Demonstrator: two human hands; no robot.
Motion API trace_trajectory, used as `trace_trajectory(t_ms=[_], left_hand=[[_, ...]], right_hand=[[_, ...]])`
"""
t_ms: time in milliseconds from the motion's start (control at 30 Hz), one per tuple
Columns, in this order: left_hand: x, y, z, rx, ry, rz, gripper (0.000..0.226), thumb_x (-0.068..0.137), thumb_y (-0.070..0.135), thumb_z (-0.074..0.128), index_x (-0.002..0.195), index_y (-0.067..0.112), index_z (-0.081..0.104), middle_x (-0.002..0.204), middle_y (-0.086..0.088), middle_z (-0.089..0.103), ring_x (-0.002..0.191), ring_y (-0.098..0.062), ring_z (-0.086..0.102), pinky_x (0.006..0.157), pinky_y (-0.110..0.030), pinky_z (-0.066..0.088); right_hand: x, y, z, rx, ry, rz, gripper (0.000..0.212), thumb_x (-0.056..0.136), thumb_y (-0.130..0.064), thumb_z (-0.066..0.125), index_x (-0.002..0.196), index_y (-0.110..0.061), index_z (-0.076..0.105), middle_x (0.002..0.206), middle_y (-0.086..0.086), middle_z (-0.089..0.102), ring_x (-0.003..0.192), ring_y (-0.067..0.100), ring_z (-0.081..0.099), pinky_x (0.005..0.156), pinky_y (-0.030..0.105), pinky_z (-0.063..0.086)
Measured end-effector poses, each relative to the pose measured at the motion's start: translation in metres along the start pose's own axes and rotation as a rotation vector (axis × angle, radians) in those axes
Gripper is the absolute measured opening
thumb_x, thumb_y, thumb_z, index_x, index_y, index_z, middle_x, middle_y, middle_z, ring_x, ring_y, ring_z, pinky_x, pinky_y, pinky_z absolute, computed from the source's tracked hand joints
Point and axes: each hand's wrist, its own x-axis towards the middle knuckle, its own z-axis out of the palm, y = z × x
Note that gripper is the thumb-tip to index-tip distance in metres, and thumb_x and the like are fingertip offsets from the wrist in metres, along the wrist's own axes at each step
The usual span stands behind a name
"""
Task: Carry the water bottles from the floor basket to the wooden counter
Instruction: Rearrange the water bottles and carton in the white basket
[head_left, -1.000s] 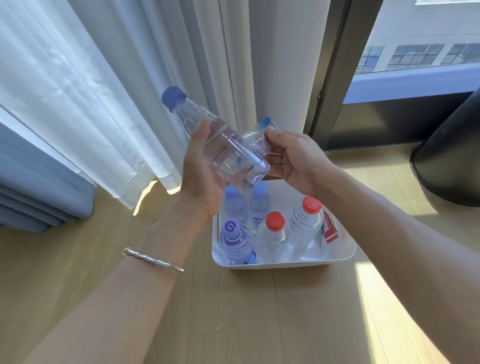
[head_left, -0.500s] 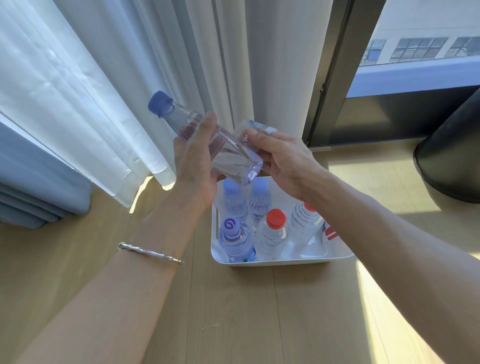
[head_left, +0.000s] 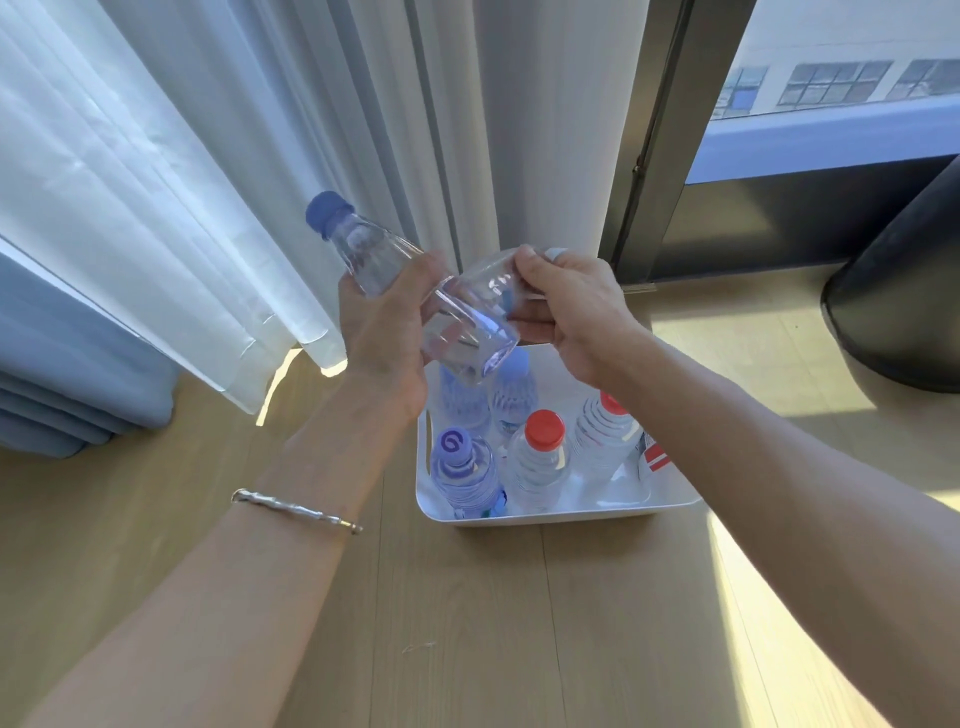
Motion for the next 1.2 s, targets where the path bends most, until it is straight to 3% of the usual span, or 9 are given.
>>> trace_trajectory(t_ms=[200,333,433,567,733,800,967,1100,1200], left_hand=[[-0.011,-0.002,0.004,-0.055,-0.037,-0.062,0.022,0.081,0.008,0.064,0.098,0.009,0.049,0.066,-0.002,0.056,0.06,-0.016,0.061,0.064,-0.039,0.058],[-0.019,-0.004,0.002,0.076,-0.108,-0.02,0.04,0.068,0.016,0.068,0.101,0.01,0.047,0.069,-0.001,0.057,0.067,-0.017,0.061,0.061,-0.035,0.056],[-0.03,-0.01,0.003,0.155,-0.157,-0.023,0.036,0.072,0.018,0.069,0.102,0.018,0.05,0.072,0.003,0.059,0.072,-0.014,0.062,0.06,-0.033,0.056],[-0.049,-0.018,0.009,0.195,-0.223,-0.05,0.033,0.074,0.017,0.072,0.1,0.02,0.053,0.082,0.0,0.06,0.082,-0.016,0.064,0.064,-0.037,0.058],[-0.065,-0.02,0.013,0.208,-0.285,-0.047,0.03,0.077,0.011,0.072,0.098,0.014,0.052,0.076,0.001,0.06,0.07,-0.01,0.065,0.057,-0.031,0.056],[-0.068,-0.018,0.013,0.195,-0.295,-0.056,0.036,0.072,0.015,0.07,0.102,0.013,0.051,0.081,-0.003,0.059,0.071,-0.011,0.064,0.059,-0.035,0.057],[-0.066,-0.017,0.016,0.216,-0.28,-0.045,0.033,0.07,0.02,0.067,0.099,0.016,0.053,0.077,0.0,0.061,0.073,-0.013,0.066,0.061,-0.037,0.057],[-0.064,-0.024,0.021,0.235,-0.291,-0.038,0.023,0.069,0.021,0.068,0.088,0.021,0.056,0.078,0.0,0.062,0.08,-0.018,0.067,0.082,-0.05,0.057],[-0.065,-0.026,0.026,0.248,-0.32,-0.026,0.027,0.069,0.021,0.068,0.092,0.02,0.055,0.081,0.0,0.062,0.08,-0.017,0.066,0.083,-0.042,0.056]], right_hand=[[0.015,-0.007,-0.032,0.298,0.287,0.121,0.016,0.099,-0.023,0.049,0.108,-0.011,0.057,0.093,0.009,0.07,0.063,0.015,0.071,0.051,0.026,0.058],[0.028,0.017,-0.076,-0.298,0.438,-0.102,0.018,0.096,-0.03,0.056,0.097,-0.017,0.067,0.087,-0.006,0.061,0.082,0.011,0.061,0.074,0.033,0.058],[0.035,0.039,-0.093,-0.448,0.463,-0.142,0.024,0.094,-0.03,0.059,0.1,-0.01,0.072,0.094,0.0,0.064,0.08,0.009,0.054,0.081,0.034,0.054],[0.042,0.056,-0.103,-0.669,0.405,-0.212,0.032,0.093,-0.035,0.06,0.106,-0.008,0.073,0.092,0.005,0.067,0.068,0.007,0.052,0.063,0.015,0.044],[0.051,0.071,-0.103,-0.911,0.243,-0.288,0.032,0.091,-0.033,0.06,0.104,-0.007,0.074,0.089,0.002,0.069,0.071,0.016,0.06,0.057,0.024,0.048],[0.054,0.079,-0.107,-0.994,0.16,-0.314,0.029,0.09,-0.029,0.062,0.104,-0.006,0.074,0.099,0.008,0.073,0.077,0.021,0.065,0.065,0.031,0.055],[0.058,0.089,-0.118,-1.044,0.008,-0.236,0.025,0.088,-0.019,0.067,0.111,-0.012,0.073,0.118,0.004,0.069,0.094,0.017,0.065,0.076,0.02,0.05],[0.057,0.084,-0.118,-1.172,-0.036,-0.203,0.032,0.082,-0.019,0.073,0.113,-0.012,0.071,0.128,0.004,0.062,0.113,0.021,0.058,0.09,0.031,0.047],[0.056,0.086,-0.117,-1.347,-0.083,-0.172,0.043,0.082,-0.027,0.074,0.121,-0.012,0.066,0.138,0.003,0.054,0.126,0.022,0.048,0.112,0.045,0.029]])
